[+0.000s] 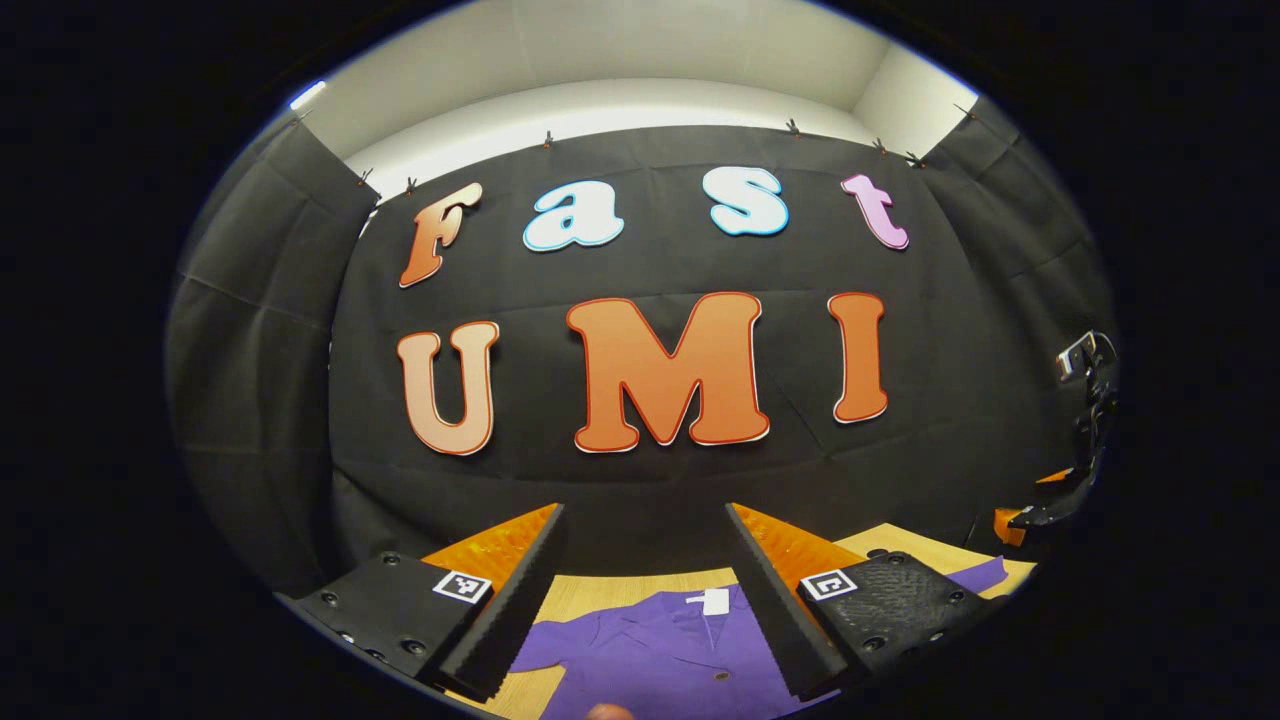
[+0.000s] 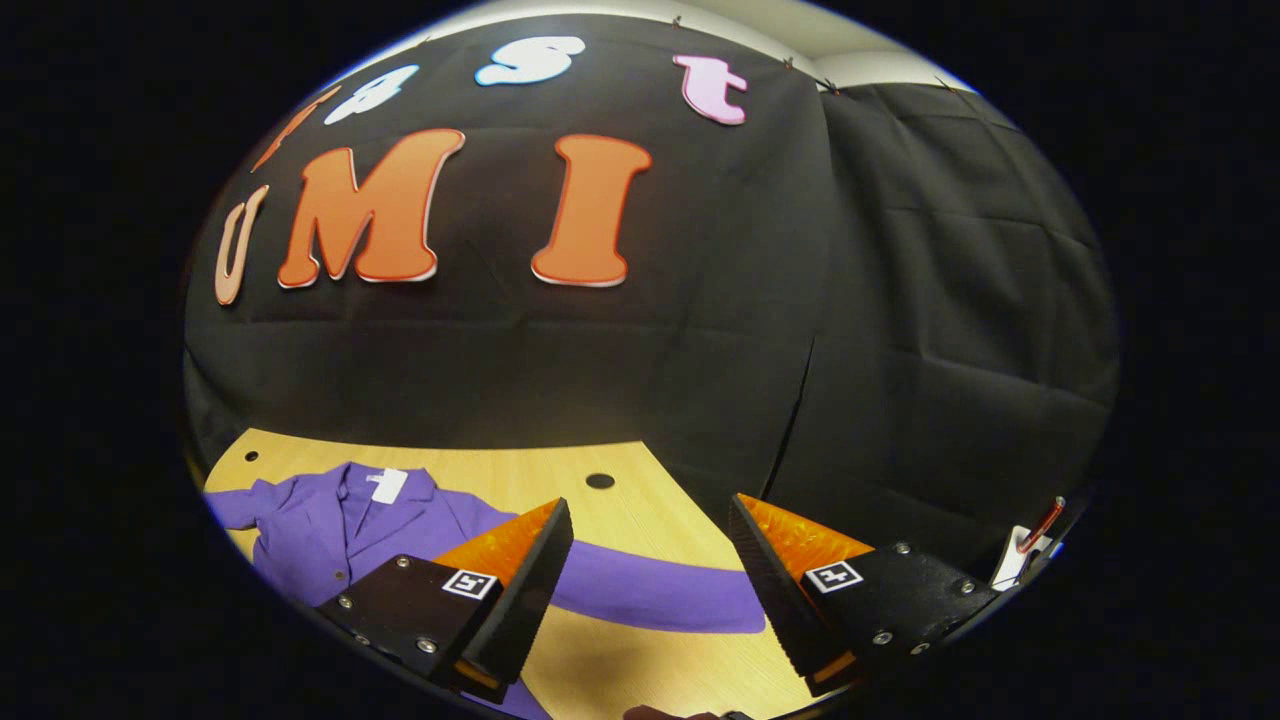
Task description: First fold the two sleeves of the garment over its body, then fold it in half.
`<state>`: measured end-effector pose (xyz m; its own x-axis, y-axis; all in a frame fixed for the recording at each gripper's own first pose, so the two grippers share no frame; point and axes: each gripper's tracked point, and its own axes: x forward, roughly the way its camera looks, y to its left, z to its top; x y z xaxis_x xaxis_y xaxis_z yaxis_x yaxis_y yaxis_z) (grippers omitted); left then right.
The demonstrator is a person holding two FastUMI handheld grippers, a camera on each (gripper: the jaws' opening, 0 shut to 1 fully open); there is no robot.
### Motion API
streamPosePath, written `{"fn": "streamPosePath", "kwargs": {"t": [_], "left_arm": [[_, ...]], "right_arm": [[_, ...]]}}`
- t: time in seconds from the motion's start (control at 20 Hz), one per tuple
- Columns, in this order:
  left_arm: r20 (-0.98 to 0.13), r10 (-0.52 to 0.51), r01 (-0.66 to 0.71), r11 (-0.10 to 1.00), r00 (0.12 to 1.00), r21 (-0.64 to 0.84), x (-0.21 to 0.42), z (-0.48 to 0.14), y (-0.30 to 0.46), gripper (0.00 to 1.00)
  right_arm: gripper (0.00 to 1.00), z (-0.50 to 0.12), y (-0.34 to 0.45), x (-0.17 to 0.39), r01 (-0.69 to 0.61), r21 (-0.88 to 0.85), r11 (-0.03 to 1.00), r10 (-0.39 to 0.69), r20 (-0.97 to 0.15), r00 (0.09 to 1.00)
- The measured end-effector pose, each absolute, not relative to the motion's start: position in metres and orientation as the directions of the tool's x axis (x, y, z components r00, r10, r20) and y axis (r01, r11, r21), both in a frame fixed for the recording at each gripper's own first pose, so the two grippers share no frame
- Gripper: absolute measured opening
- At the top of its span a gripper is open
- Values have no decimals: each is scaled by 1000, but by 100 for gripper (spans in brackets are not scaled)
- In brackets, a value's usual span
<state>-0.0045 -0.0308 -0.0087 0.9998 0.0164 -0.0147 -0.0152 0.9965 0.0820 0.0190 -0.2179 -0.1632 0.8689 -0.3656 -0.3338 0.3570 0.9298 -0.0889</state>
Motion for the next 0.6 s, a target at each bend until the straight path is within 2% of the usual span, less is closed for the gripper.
{"fn": "streamPosePath", "kwargs": {"t": [0.35, 0.4, 0.45, 0.55, 0.6], "left_arm": [[-54, 57, -51, 993, 997, 109, -5, -19, -32, 100], [-57, 65, -58, 992, 996, 113, -5, -18, -33, 96], [-59, 74, -66, 991, 996, 115, -7, -20, -31, 100], [-67, 92, -84, 989, 993, 118, -8, -23, -30, 100], [-73, 103, -94, 988, 992, 120, -8, -25, -28, 96]], "right_arm": [[96, -240, -282, 19, 437, -74, 896, -404, -540, 738], [96, -253, -289, 19, 448, -73, 891, -405, -574, 712], [96, -263, -295, 18, 455, -65, 888, -398, -604, 691], [96, -281, -307, 18, 475, -46, 879, -384, -659, 646], [96, -291, -313, 16, 486, -39, 873, -374, -692, 617]]}}
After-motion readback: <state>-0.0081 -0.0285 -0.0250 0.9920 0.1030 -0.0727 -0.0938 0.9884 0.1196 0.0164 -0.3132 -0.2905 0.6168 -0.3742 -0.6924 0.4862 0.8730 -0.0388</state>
